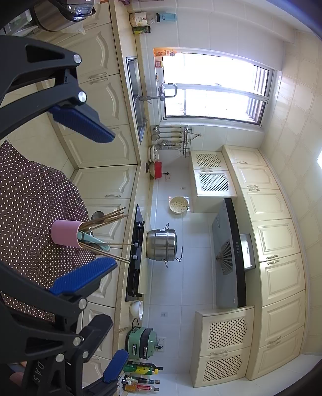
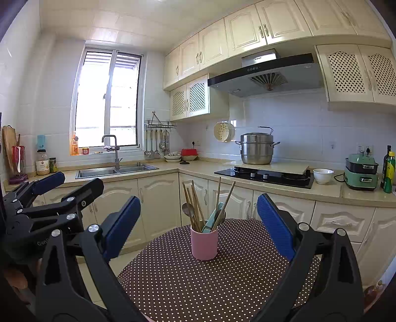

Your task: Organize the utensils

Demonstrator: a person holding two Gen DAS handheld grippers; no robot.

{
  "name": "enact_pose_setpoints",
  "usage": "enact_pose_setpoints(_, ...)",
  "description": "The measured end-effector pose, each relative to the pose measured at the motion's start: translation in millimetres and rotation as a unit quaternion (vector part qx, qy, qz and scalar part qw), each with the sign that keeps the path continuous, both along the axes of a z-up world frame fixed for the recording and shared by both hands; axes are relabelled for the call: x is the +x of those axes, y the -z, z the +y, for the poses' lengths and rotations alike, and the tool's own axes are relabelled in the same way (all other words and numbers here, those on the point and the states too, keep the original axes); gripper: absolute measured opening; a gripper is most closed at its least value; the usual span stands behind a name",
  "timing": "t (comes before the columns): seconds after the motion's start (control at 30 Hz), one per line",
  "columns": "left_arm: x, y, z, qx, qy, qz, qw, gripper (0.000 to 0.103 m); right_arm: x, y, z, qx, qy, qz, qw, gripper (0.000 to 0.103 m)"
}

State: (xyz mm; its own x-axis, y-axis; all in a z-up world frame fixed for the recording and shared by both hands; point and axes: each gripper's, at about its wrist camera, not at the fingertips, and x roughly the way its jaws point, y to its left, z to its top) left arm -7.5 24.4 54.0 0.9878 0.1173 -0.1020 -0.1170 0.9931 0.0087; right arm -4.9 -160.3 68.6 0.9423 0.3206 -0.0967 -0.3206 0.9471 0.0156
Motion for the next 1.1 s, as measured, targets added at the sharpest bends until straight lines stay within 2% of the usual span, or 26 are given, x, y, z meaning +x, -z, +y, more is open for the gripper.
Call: enact_pose_setpoints(1.1, 1.5, 4.2, 7.0, 0.002, 0.001, 0.004, 1.0, 0.092, 3.5, 2.6, -1.5, 0.001, 0.001, 0.004, 1.0, 0.093)
